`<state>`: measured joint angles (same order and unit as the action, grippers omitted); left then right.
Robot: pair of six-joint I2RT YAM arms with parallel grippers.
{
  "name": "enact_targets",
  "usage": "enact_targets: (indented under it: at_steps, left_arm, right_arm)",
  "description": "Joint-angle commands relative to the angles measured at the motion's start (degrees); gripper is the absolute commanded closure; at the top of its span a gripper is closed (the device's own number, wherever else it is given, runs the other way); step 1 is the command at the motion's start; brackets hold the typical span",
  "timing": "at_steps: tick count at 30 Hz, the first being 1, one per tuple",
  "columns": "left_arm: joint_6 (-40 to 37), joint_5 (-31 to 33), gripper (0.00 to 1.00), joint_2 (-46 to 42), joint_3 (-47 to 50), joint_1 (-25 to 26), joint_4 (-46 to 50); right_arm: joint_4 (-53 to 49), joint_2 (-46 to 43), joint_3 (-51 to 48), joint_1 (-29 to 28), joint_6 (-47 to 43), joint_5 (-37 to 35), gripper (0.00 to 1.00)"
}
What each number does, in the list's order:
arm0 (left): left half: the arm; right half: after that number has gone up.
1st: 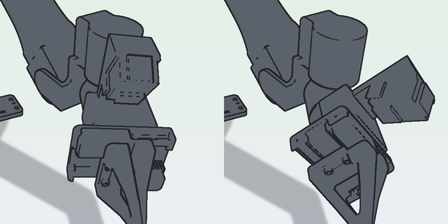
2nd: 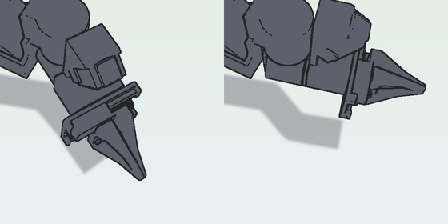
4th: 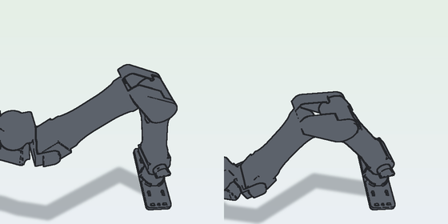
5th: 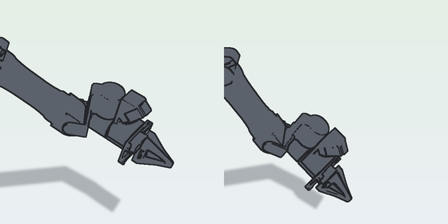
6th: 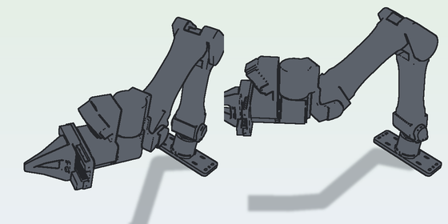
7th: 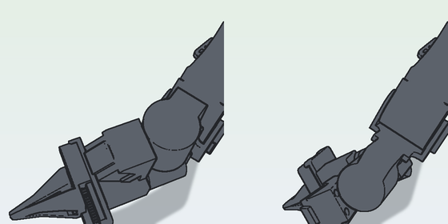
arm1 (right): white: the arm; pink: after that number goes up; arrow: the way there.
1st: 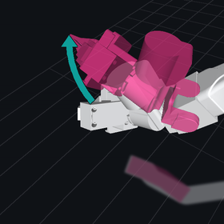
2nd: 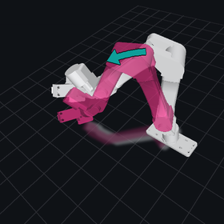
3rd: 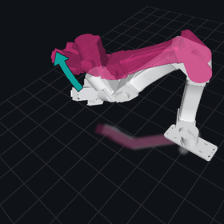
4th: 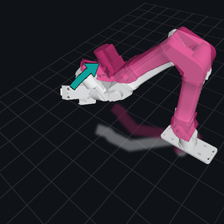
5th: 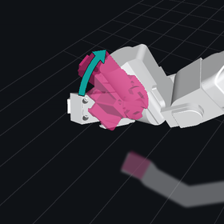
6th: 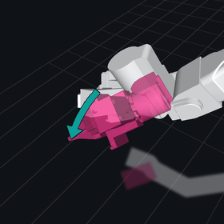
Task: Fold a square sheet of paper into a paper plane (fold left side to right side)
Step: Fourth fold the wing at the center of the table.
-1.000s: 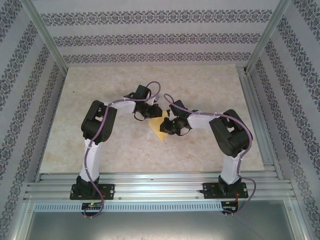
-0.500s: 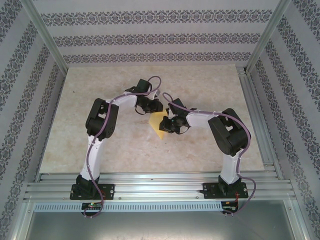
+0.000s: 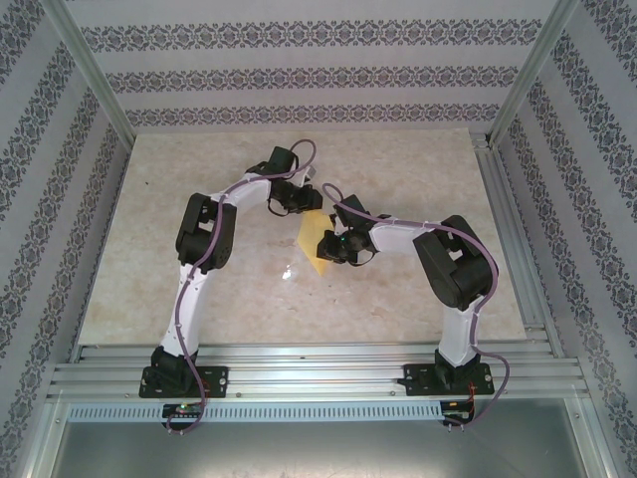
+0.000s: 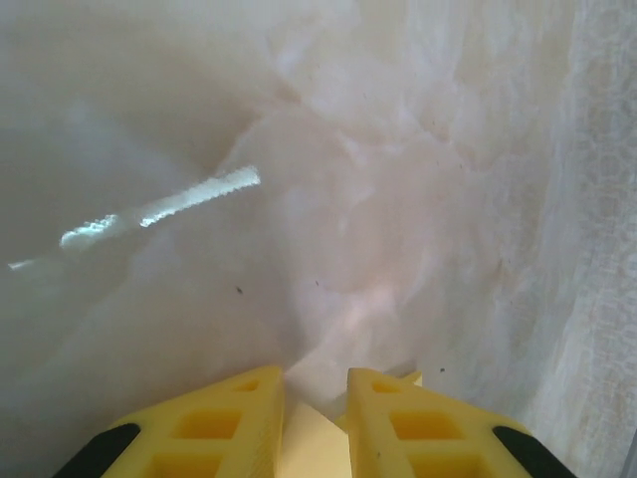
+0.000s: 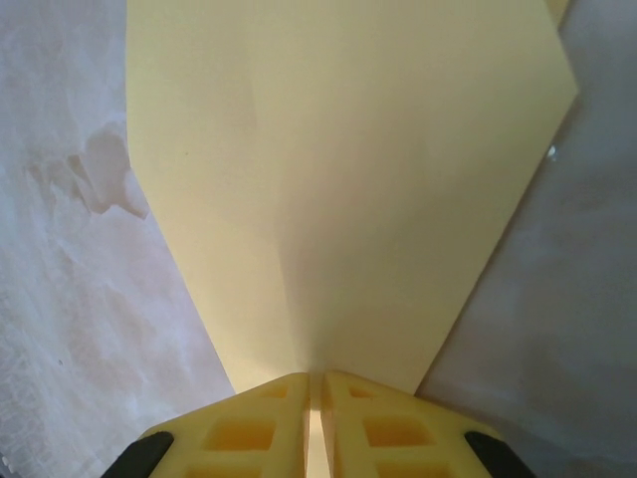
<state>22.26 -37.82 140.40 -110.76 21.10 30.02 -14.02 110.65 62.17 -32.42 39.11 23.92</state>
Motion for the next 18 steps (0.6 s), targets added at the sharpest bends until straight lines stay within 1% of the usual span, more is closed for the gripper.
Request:
enact_targets:
  at_steps: [1, 5, 7, 9, 12, 15, 18]
  left_arm:
    - [-2.55, 5.48, 0.75, 4.63, -4.97, -3.20, -0.60]
    - [-2.00, 4.96, 0.75, 6.25, -7.80, -3.94, -0.34]
    - [-2.38, 4.69, 0.75, 5.13, -7.76, -4.35, -0.16]
    - [-3.19, 5.36, 0.75, 2.24, -6.17, -4.81, -0.28]
    - [-3.84, 4.64, 0.75, -3.86, -1.67, -5.71, -1.87]
    - [-5.55, 5.61, 0.75, -10.25, 3.60, -6.07, -2.38]
    - [-5.54, 5.94, 0.76, -17.34, 12.12, -6.25, -6.29]
  right_arm:
    - [-9.23, 3.25, -1.76, -1.65, -1.06, -1.89, 0.86]
    - [-9.25, 3.25, -1.79, -1.76, -1.01, -1.88, 0.86]
    - [-9.25, 3.26, -1.77, -1.76, -1.01, -1.77, 0.86]
    - [-9.19, 3.18, -1.64, -1.76, -1.06, -1.77, 0.86]
    - [-9.20, 3.10, -1.53, -1.84, -1.14, -1.84, 0.86]
    - [-9.11, 3.23, -1.35, -1.84, -1.14, -1.77, 0.86]
    - [-9.09, 3.41, -1.25, -1.81, -1.07, -1.77, 0.86]
